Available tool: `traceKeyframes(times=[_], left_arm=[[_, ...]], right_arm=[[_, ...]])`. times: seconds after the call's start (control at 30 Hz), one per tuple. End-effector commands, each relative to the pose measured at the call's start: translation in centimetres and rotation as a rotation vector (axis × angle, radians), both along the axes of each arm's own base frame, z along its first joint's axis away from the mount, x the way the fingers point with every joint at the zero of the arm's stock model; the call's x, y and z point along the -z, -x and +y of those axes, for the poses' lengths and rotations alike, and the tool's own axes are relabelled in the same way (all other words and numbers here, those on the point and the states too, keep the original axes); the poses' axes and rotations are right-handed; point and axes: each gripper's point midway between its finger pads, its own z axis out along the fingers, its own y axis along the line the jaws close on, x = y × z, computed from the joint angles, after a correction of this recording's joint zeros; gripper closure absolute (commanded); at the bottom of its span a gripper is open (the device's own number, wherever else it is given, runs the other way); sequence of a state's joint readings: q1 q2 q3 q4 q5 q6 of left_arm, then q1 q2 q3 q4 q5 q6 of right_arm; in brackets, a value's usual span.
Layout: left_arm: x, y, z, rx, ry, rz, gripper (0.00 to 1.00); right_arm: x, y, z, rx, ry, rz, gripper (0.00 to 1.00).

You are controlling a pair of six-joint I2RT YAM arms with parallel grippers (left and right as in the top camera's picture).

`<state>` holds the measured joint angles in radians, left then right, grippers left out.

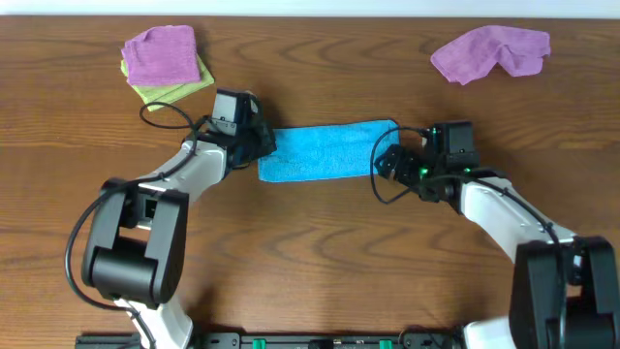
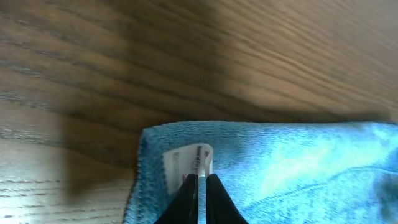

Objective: Fold the cloth

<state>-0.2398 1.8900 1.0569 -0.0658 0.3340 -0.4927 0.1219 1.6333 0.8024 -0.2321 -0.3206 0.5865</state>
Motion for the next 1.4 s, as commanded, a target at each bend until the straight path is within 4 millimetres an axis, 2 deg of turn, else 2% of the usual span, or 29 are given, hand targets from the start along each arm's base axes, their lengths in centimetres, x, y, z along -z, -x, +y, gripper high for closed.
traceKeyframes(times=[0.0,0.17,0.33,0.63,0.67,0.73,0.8,0.9,0.93,1.13,1.37], left_arm=[[1.5,-0.2,0.3,-0.002,-0.038,0.017,0.93],[3.2,0.2,0.4,-0.008,-0.041,0.059,0.94],[3.2,0.2,0.4,-0.008,-0.043,0.059,0.94],[3.2,0.2,0.4,-0.008,-0.044,0.06,0.94],[3.3,0.3,0.4,-0.008,-0.044,0.06,0.94],[3.3,0.3,0.5,-0.008,-0.045,0.064,0.94],[3.3,0.4,0.5,-0.008,-0.046,0.068,0.94],[3.4,0.5,0.5,-0.007,-0.045,0.07,0.94],[3.4,0.5,0.4,-0.006,-0.044,0.07,0.94],[3.3,0.5,0.4,-0.004,-0.042,0.073,0.94],[2.1,-0.3,0.4,0.011,-0.06,0.072,0.94]], right_arm=[[0.8,0.0,0.1,0.022,-0.03,0.025,0.01],[1.8,-0.6,0.4,0.044,-0.049,0.032,0.01],[3.1,-1.5,0.8,0.058,-0.069,0.024,0.02],[6.5,-2.7,2.9,0.042,-0.128,0.02,0.18],[6.8,-2.8,3.0,0.04,-0.128,0.017,0.21],[7.0,-3.0,3.1,0.037,-0.129,0.007,0.51],[7.1,-3.3,2.9,0.041,-0.119,-0.006,0.67],[6.5,-4.2,3.0,-0.005,-0.101,-0.076,0.96],[6.2,-4.5,3.1,-0.019,-0.097,-0.102,0.99],[2.8,-6.7,3.8,-0.118,-0.081,-0.278,0.99],[-3.1,-6.1,4.4,-0.198,-0.003,-0.391,0.99]])
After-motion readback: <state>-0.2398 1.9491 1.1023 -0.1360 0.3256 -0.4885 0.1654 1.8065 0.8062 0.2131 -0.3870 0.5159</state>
